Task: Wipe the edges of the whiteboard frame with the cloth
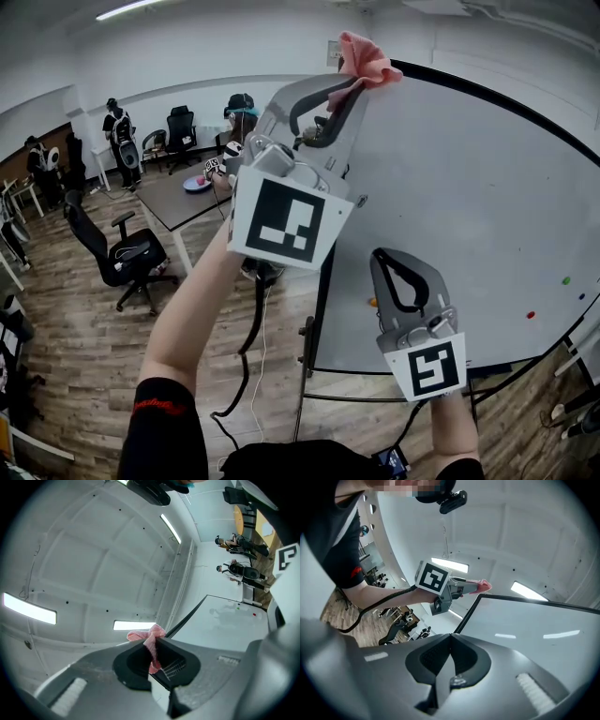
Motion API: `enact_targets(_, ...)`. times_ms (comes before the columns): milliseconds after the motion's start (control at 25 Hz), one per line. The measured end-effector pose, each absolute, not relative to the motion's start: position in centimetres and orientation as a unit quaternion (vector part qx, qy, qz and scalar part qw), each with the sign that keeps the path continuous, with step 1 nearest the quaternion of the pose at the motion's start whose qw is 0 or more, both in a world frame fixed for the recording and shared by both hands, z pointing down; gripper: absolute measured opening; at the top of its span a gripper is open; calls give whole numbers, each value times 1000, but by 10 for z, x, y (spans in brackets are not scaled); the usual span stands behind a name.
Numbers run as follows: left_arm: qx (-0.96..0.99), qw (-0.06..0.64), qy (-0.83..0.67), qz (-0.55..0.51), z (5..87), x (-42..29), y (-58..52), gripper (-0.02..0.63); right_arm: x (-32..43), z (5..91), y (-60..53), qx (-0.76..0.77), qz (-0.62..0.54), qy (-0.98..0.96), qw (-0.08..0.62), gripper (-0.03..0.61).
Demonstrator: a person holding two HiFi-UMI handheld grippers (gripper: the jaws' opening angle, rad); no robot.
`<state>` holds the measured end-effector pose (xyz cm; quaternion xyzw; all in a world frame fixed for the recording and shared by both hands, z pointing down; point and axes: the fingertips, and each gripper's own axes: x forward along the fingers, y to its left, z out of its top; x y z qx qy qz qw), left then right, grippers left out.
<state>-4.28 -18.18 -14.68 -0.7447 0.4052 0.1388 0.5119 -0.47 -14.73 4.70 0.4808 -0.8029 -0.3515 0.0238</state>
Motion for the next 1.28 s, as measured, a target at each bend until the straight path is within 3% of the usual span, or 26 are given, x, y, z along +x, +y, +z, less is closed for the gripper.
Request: enact_targets(1280, -739, 512, 428, 91, -150, -39, -232, 17, 0, 61, -160, 474, -329, -816, 31, 2)
